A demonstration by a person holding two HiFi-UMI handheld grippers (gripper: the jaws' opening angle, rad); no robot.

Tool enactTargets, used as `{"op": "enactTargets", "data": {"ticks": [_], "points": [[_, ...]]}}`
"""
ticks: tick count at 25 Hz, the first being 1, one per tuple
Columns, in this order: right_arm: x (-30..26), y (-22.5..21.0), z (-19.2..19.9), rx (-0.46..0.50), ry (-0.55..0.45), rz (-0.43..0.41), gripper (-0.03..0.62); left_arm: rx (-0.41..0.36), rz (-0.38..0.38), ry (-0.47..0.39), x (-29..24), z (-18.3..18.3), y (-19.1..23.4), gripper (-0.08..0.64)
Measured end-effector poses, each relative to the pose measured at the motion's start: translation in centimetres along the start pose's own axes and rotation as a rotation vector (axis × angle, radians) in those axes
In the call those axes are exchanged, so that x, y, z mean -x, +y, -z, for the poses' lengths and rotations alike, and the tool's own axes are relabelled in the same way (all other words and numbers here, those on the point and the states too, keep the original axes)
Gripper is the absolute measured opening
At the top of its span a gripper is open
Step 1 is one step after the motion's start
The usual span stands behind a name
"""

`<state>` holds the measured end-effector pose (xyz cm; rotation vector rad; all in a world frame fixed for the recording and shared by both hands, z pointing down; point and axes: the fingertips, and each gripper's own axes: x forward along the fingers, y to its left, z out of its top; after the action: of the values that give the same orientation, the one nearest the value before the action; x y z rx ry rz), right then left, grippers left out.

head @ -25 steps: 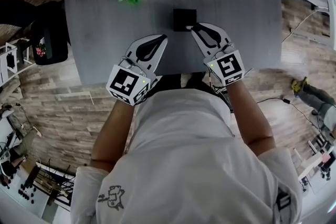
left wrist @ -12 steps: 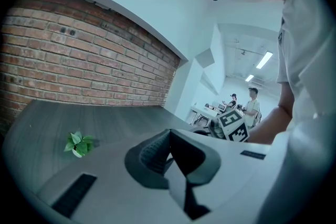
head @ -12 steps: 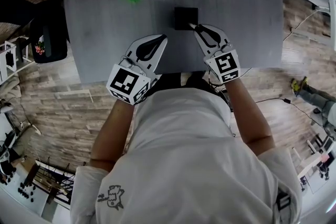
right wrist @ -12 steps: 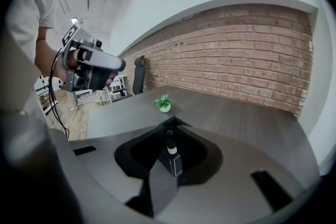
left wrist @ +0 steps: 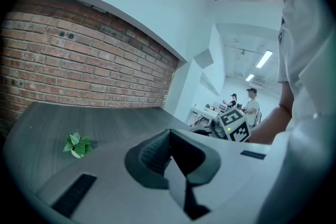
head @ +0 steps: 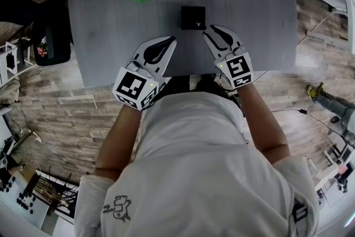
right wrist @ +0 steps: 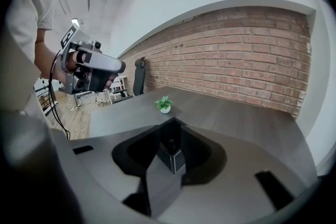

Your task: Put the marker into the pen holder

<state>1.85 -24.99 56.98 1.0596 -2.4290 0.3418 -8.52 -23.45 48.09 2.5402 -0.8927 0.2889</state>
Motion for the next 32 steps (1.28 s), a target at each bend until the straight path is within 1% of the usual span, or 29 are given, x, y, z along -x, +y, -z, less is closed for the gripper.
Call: {"op": "enactTargets", "data": {"ticks": [5, 8, 12, 16, 20, 25, 28, 32], "points": [[1.2, 0.4, -1.2, 0.023, -0.031, -0.032, 0.124, -0.010, -0.016, -0.019, -0.1, -0.4, -1.2, 0.012], [2.3, 0.6, -2.0, 0.037, -0.045, -0.052, 0.109, -0.024, -0.029, -0.039, 0.1, -0.9, -2.3, 0.012], [4.3, 1.0, -4.0, 0.055, -0.091, -0.078, 0.100, -0.037, -0.068, -0.087, 0.8, -1.9, -3.6, 0.012], [6.7, 1.6, -6.4, 0.079, -0.146, -0.095, 0.084, -0.052, -0.090, -0.118, 1.7, -2.7, -5.2, 0.012], [8.9, 1.3, -7.5, 0.091, -0.180, -0.097, 0.066, -0.061, -0.109, -0.153, 2.2, -3.5, -7.0, 0.012], [12.4, 1.1, -8.6, 0.117, -0.225, -0.091, 0.042, -0.071, -0.114, -0.178, 2.1, -4.1, -9.8, 0.012], [14.5, 1.2, -9.3, 0.156, -0.231, -0.095, 0.034, -0.088, -0.117, -0.198, 2.0, -4.9, -11.6, 0.012], [17.3, 1.5, -9.9, 0.186, -0.267, -0.092, 0.019, -0.113, -0.116, -0.220, 2.0, -5.5, -14.1, 0.012]]}}
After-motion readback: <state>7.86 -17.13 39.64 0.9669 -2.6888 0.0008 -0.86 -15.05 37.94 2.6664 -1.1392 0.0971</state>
